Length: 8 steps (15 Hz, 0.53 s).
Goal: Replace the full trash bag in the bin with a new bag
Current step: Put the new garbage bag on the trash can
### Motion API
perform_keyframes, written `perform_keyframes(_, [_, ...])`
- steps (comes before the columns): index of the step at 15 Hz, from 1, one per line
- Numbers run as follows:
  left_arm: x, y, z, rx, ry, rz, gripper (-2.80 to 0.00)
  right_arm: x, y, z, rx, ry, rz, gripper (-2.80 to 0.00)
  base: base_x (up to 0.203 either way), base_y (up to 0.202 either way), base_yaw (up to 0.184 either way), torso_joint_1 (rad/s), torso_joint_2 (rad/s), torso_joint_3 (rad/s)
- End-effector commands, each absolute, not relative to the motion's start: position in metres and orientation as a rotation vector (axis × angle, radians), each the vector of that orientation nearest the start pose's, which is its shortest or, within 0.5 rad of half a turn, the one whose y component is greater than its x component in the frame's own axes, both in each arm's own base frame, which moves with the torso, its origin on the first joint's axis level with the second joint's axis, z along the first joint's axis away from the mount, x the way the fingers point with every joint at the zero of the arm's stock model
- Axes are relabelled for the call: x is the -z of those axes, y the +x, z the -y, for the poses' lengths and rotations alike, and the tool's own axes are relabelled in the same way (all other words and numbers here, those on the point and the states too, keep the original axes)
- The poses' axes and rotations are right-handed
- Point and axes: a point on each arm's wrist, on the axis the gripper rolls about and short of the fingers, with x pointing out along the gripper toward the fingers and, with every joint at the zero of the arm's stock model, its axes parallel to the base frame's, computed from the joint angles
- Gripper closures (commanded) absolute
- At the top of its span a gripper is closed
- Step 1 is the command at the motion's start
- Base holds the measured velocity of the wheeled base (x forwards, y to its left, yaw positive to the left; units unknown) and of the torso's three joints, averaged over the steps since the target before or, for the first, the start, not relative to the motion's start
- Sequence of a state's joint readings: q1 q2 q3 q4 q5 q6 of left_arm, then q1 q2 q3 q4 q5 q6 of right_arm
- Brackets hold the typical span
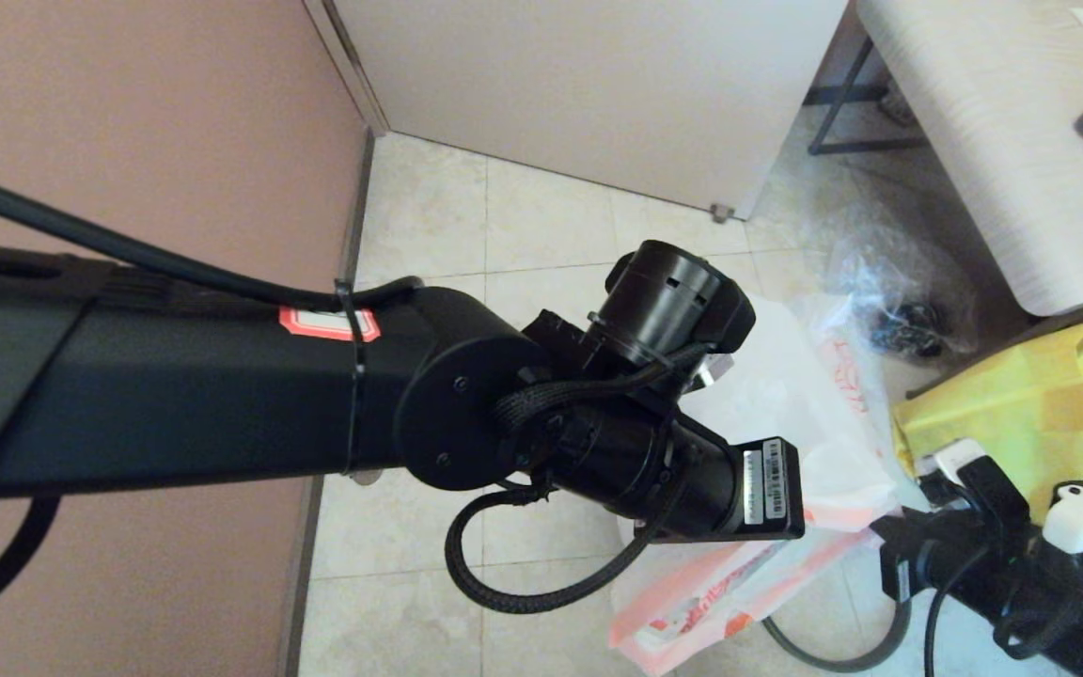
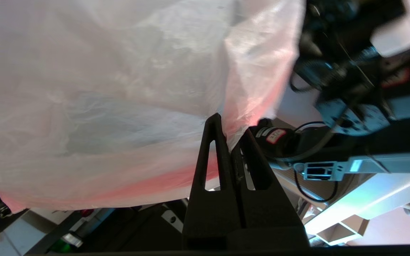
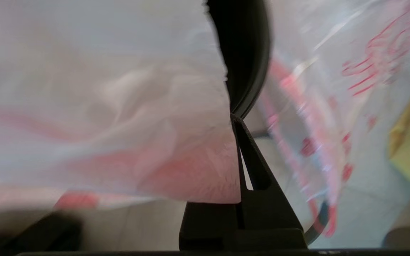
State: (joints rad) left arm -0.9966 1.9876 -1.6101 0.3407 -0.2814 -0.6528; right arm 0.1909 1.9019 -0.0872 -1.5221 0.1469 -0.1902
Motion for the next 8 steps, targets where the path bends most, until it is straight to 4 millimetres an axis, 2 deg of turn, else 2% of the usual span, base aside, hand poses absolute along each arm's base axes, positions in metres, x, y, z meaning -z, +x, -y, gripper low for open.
perform_keyframes(1, [-0.205,0.211,0.330,0.899,-0.269,-1.087,0.00,-0.069,0.208,-0.045,-0.377,-0.176,-0.269,0.00,0.000,0.000,0.000,0.000,0.00,0.000])
perform_keyframes(3, [-0.198,0.233,0.329,0.847,-0.258,-1.047,0.00,-0.071,0.202,-0.047,-0.387,-0.076,-0.284,0.00,0.000,0.000,0.000,0.000,0.00,0.000])
perform_keyframes(5, [-0.205,0.252,0.322,0.827,-0.264,-0.988,0.00,-0.074,0.200,-0.047,-0.384,-0.025,-0.279,0.00,0.000,0.000,0.000,0.000,0.00,0.000])
perform_keyframes(8, [-0.217,0.255,0.313,0.812,-0.281,-0.950,0.00,-0.095,0.185,-0.047,-0.398,0.038,-0.211,0.00,0.000,0.000,0.000,0.000,0.00,0.000])
